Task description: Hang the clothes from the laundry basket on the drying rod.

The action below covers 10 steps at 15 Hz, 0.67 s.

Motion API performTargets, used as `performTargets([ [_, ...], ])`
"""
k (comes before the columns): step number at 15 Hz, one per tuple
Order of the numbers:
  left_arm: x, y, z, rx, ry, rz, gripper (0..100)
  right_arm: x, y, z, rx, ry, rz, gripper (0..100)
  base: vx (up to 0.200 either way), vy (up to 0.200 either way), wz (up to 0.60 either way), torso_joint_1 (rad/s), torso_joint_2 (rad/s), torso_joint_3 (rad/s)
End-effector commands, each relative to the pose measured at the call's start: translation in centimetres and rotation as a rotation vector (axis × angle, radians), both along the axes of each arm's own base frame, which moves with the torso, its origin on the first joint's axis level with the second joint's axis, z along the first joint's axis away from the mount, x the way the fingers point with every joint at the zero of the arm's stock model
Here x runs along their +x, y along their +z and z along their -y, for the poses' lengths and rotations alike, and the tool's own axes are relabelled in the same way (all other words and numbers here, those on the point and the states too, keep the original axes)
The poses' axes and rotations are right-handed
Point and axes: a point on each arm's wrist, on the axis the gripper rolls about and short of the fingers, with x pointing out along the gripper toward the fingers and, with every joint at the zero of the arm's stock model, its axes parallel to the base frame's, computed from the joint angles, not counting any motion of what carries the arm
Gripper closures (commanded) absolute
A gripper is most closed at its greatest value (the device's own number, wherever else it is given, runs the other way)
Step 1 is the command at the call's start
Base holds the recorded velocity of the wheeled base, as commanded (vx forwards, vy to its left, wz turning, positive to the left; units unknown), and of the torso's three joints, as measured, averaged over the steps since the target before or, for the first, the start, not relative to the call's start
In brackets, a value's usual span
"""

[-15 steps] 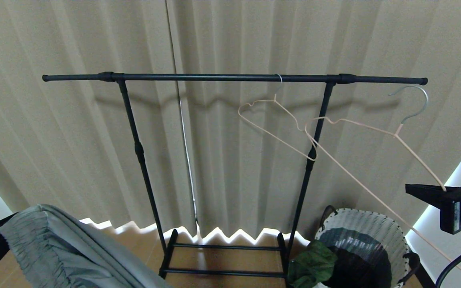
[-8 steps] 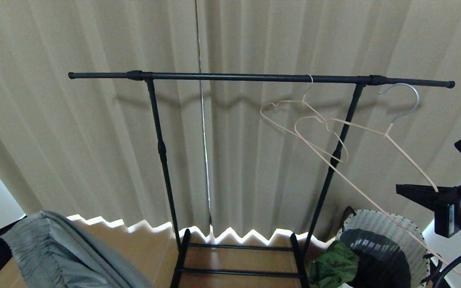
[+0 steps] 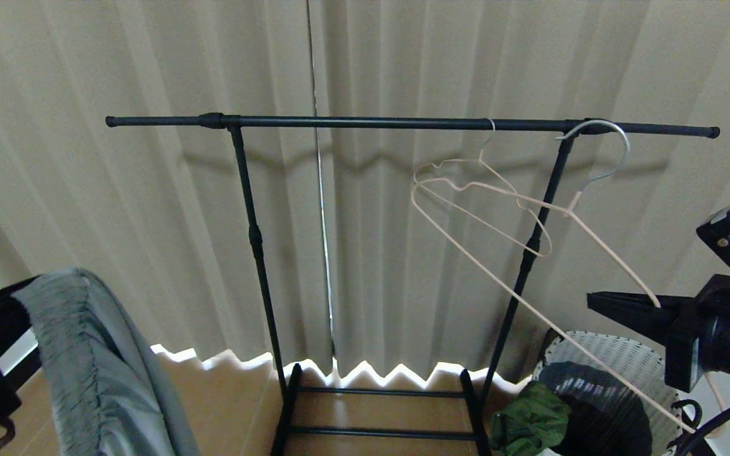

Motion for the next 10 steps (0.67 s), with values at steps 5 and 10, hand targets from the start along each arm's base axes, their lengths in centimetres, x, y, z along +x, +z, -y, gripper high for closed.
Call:
performTargets([
  [5, 13.2, 2.9, 2.9, 0.052, 0.167, -0.105, 100, 1.8, -0.9, -4.8, 0.090, 0.147, -0.042, 100, 0.000, 0.000, 0.00, 0.000, 0.00, 0.000],
  [10, 18.3, 3.7, 5.8, -0.094, 0.191, -0.267, 100, 0.5, -0.6, -8.9, 0.167, 0.307, -0.095, 100, 0.000, 0.000, 0.00, 0.000, 0.00, 0.000],
])
